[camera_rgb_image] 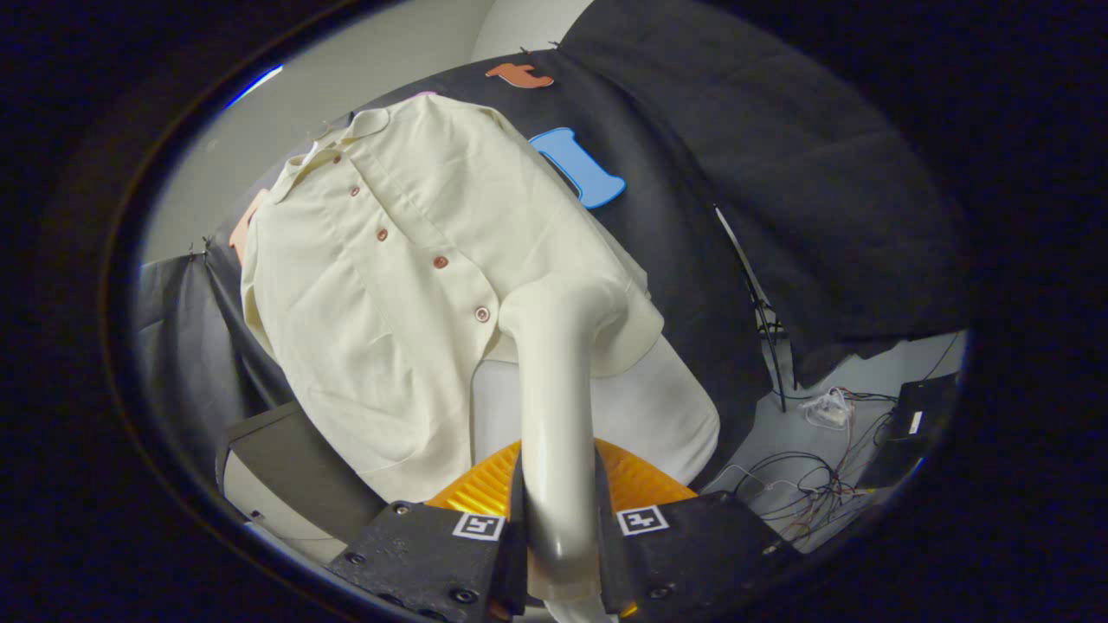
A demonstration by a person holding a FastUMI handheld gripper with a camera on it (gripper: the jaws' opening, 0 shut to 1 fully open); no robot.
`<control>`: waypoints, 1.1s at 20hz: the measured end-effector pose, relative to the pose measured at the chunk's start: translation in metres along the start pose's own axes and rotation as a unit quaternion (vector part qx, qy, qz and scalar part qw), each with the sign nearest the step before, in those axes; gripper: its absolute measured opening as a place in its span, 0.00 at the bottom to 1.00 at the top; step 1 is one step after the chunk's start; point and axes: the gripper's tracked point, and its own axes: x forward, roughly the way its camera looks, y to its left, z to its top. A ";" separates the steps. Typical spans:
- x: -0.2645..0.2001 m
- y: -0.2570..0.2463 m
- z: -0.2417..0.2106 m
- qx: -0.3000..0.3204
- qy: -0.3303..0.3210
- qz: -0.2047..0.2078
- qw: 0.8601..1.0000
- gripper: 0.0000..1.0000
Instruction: Iron the clothes twice with a garment steamer, once on the left side and once on the right side.
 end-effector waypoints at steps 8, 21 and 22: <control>-0.126 0.169 0.027 -0.059 -0.033 0.089 0.994 0.31; -0.246 0.390 -0.076 -0.216 -0.019 0.173 0.961 0.31; -0.253 0.400 -0.079 -0.220 -0.023 0.173 0.960 0.31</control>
